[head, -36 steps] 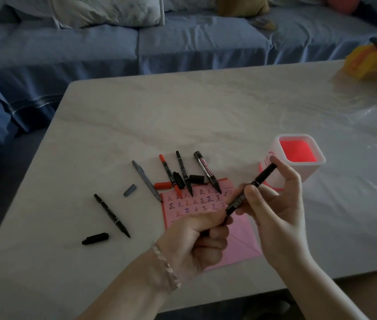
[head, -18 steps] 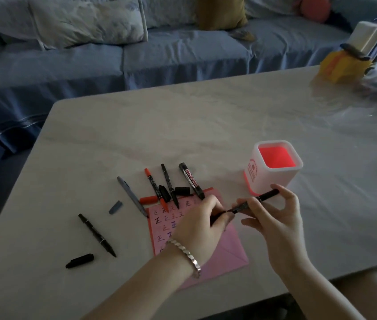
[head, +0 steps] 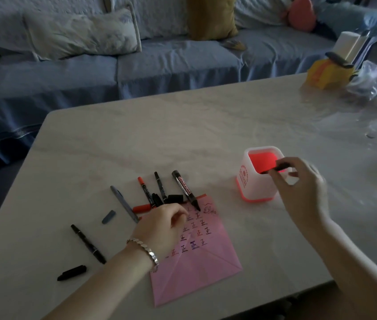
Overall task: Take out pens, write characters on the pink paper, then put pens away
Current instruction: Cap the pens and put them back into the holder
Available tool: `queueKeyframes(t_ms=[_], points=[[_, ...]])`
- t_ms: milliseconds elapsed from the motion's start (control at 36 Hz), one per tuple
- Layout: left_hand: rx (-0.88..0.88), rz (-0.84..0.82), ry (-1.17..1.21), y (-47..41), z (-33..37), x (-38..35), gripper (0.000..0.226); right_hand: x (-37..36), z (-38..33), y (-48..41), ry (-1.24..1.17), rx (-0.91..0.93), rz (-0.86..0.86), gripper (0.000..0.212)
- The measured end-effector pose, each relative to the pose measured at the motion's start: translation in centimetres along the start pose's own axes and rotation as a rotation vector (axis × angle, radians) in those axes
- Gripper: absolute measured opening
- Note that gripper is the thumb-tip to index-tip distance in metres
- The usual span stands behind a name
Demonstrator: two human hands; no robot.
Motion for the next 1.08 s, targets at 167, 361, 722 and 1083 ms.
queueKeyframes(t_ms=[167, 361, 722, 1083], points=[[-0.001, 0.013, -0.058, -0.5, -1.4, 1.1, 0.018, -0.4, -6.3, 1.3, 0.128, 0.320, 0.069, 0.020], [0.059, 0.048, -0.045, -0.2, -3.6, 2.2, 0.016, -13.8, -8.6, 3.0, -0.005, 0.128, -0.627, 0.023], [0.107, 0.091, 0.031, -0.9, -6.2, 3.9, 0.015, -20.6, -7.0, 1.7, 0.287, -0.009, -0.861, 0.023], [-0.087, -0.078, -0.592, -8.1, -1.3, -2.2, 0.033, -12.1, -4.4, 4.2, -0.112, -0.187, -0.785, 0.056]])
Point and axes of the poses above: each hand's wrist, its own y-axis away from the middle knuckle, its own x-axis out of the back of the hand, z = x × y, the point moved 9 cm from there along -y, towards the middle knuckle, and after that the axes turned 13 degrees about x, right-handed, at the moved point
